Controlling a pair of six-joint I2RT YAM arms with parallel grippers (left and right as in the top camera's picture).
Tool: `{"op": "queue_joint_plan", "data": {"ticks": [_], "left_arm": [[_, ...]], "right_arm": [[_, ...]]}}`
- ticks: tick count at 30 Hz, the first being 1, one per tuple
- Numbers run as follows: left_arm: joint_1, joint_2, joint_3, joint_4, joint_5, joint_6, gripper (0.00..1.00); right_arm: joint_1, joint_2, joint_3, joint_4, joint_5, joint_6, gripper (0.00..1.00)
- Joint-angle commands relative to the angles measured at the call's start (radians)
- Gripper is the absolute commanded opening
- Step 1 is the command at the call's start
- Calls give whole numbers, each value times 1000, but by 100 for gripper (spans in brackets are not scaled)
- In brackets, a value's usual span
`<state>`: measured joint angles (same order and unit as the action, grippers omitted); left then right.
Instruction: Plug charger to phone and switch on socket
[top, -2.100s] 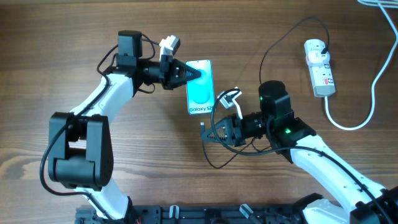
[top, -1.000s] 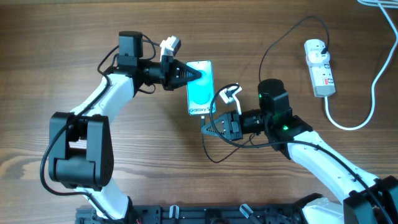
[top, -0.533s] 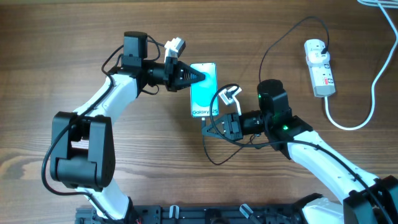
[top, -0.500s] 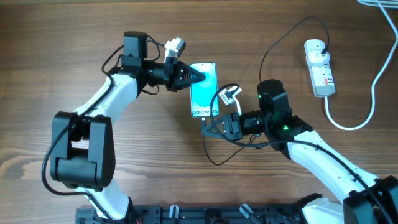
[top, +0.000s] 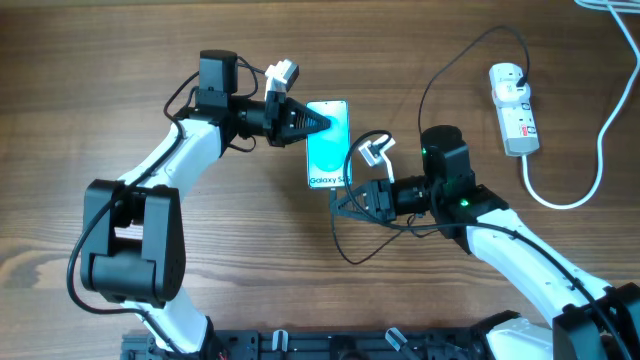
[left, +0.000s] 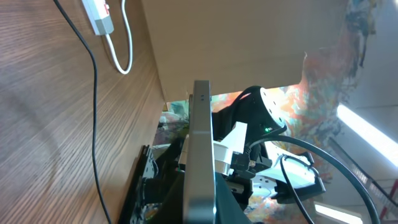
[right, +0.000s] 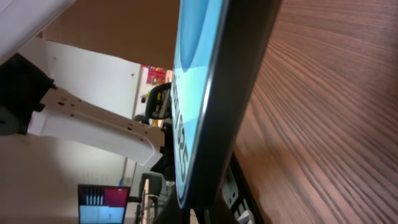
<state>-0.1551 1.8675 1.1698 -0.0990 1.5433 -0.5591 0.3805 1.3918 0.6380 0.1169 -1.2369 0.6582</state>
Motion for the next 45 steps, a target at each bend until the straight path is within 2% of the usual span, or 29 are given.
{"op": "queue_joint_plan", "data": {"ticks": [1,12,45], "left_arm": [[3,-9,6,6,34,5,4],[31,-8,6,6,34,-10,4],[-15,-8,6,2,34,-9,4]], "right_arm": [[0,9,1,-5,-63,-4,4],[3,9,1,-6,-88,-1,4],[3,9,1,-1,-27,-1,4]]}}
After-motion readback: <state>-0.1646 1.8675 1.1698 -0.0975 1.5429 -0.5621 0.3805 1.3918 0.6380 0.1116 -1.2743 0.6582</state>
